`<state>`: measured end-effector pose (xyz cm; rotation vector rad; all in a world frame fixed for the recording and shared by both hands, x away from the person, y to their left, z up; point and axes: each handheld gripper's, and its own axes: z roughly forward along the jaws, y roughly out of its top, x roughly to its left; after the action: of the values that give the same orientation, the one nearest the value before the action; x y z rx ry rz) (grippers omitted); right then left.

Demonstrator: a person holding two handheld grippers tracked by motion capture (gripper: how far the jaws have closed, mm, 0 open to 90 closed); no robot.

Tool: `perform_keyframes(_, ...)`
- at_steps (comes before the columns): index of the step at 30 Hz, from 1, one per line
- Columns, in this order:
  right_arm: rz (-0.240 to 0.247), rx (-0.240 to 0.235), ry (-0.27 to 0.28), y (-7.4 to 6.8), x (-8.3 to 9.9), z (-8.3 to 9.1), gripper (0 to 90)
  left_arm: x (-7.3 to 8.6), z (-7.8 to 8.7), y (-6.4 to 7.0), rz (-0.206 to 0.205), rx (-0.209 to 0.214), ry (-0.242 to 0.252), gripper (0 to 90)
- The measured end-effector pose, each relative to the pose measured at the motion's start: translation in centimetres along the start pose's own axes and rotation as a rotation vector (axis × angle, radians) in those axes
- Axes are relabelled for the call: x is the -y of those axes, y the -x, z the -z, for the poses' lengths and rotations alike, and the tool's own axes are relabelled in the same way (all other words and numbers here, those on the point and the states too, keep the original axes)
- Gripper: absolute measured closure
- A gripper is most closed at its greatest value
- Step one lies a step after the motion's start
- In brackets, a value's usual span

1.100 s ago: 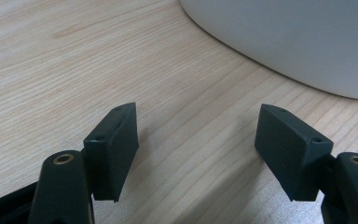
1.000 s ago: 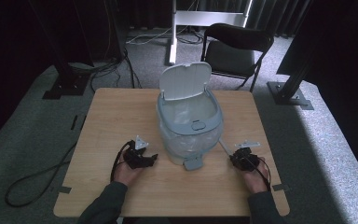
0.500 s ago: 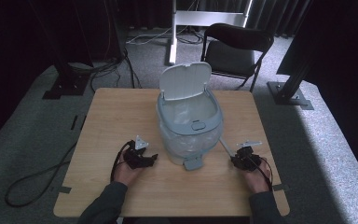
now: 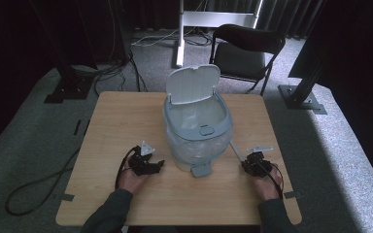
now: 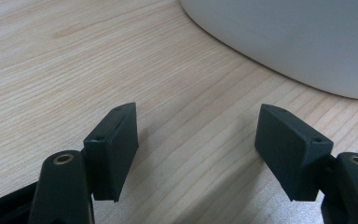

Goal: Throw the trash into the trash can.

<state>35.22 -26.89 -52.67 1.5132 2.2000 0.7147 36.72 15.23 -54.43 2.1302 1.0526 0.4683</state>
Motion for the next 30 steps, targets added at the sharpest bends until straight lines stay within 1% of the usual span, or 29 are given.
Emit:
perform_keyframes(5,0.009,0.010,0.026,-0.2,-0.2,0.4,78.7,0.0,0.0,0.0,0.000,0.000,0.000,30.2)
perform_keyframes(17,0.002,0.025,0.080,0.0,-0.6,1.7,78.7,0.0,0.0,0.0,0.000,0.000,0.000,30.2)
perform_keyframes(30,0.007,0.041,0.138,0.2,-1.2,3.4,78.8,0.0,0.0,0.0,0.000,0.000,0.000,30.2)
